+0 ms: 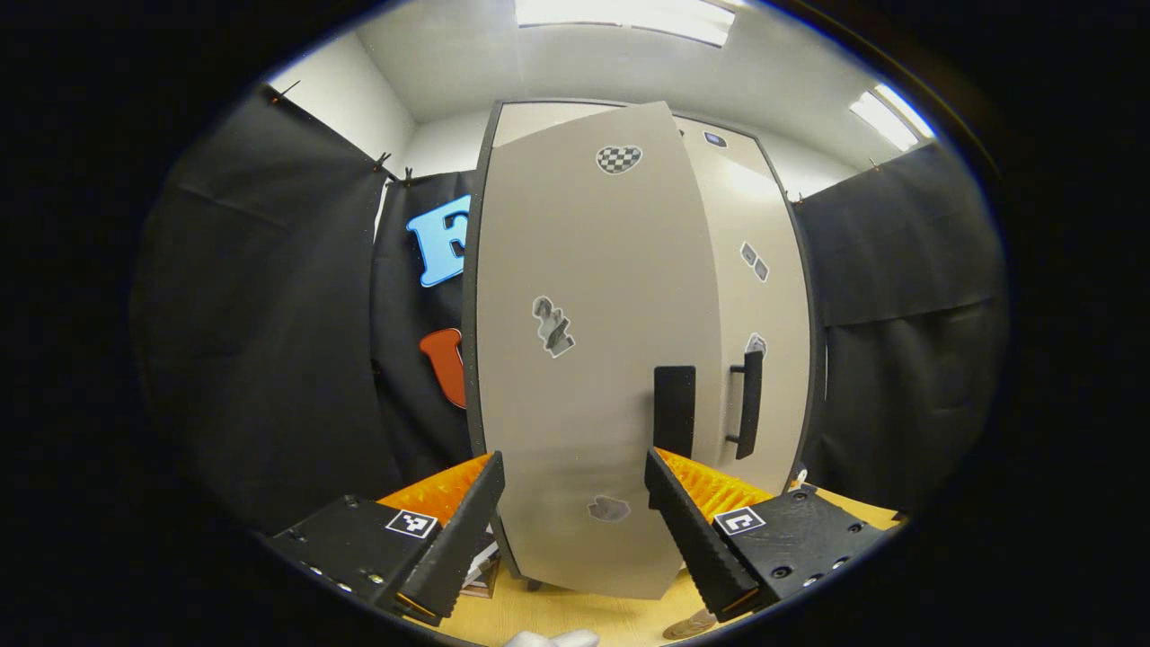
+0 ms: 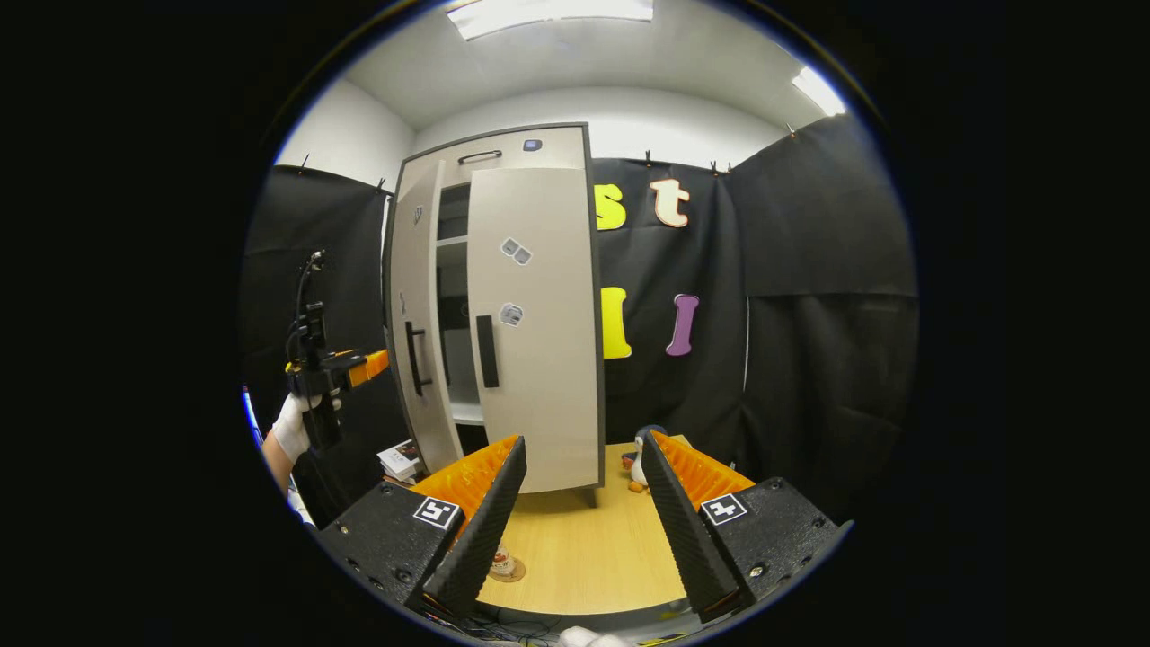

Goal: Grasp the bottle in the cabinet with the left hand and place it on the coaster, then close the right door with the right hand and the left door with the left hand.

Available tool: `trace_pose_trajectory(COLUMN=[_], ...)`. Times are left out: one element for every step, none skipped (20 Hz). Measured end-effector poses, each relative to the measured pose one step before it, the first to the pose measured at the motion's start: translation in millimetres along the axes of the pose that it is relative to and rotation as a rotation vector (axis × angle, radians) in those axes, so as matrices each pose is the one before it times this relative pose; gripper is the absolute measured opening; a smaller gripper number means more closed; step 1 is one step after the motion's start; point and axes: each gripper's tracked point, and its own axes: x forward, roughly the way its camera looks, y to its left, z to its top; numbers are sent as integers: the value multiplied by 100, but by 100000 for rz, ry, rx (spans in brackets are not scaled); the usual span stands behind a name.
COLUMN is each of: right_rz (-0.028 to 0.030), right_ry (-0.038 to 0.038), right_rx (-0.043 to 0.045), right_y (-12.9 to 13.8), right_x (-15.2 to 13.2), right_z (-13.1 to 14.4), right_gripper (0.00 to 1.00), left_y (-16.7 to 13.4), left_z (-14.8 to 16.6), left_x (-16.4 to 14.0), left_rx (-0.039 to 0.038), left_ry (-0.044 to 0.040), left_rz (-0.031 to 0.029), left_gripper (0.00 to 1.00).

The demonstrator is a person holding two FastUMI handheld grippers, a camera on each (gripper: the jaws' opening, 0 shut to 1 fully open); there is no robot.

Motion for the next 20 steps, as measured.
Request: trace_pose_trajectory(right_rz=[390, 791, 587, 537, -2, 365, 321, 169, 153, 120, 60, -402, -970, -720, -713, -559, -364, -24, 93, 93], right_ry=[-322, -530, -569, -390, -556, -249, -25, -309, -399, -484, -437, -397, -748, -1025, 81, 667, 243, 568, 615, 264], right_rx=[-321, -41, 139, 126, 95, 90, -92, -79, 67, 77, 82, -177, -328, -185, -634, -762, -543, -439, -414, -232], right_y=[387, 553, 532, 511, 343, 439, 501, 434, 384, 346, 253, 153, -98, 73, 177, 175, 213, 237, 228, 181], right_x=[143, 86, 162, 142, 156, 257, 265, 155, 126, 156, 78, 135, 69, -11, 26, 24, 15, 14, 56, -17], right_z=[24, 95, -11, 59, -25, -77, -197, -92, -33, 101, -61, -55, -97, 10, -399, -504, -505, -360, -274, -57], right_gripper=[80, 80, 80, 80, 80, 80, 80, 80, 80, 80, 80, 80, 80, 80, 80, 80, 80, 80, 80, 80], left_y=[112, 114, -168, -111, 108, 275, 438, 411, 396, 210, 313, 291, 406, 480, 526, 271, 244, -107, -125, 71], left_z=[212, 296, 309, 244, 175, 37, -129, -269, -396, -535, -554, -602, -680, -628, -292, -277, -295, -259, -182, -276], left_x=[-872, -820, -994, -1041, -1187, -912, -913, -770, -908, -1141, -945, -833, -789, -792, -639, -645, -408, -508, -306, -160], left_rx=[272, -492, -628, -991, -747, -153, 286, -111, -153, -436, -217, 169, 243, 823, 1213, 1376, 646, -20, -370, -614], left_ry=[352, 136, -100, -767, -1029, -336, 136, 763, 1042, 1256, 883, 1104, 1571, 717, 117, 347, 373, 119, 175, 570], left_rz=[340, 259, -994, 216, 702, 647, 1394, 1582, 886, 761, 1059, 540, 1025, 1339, 1179, 925, 715, -244, 111, 110], left_gripper=[95, 96, 96, 95, 95, 96, 95, 96, 96, 96, 96, 96, 96, 96, 96, 96, 96, 96, 95, 96])
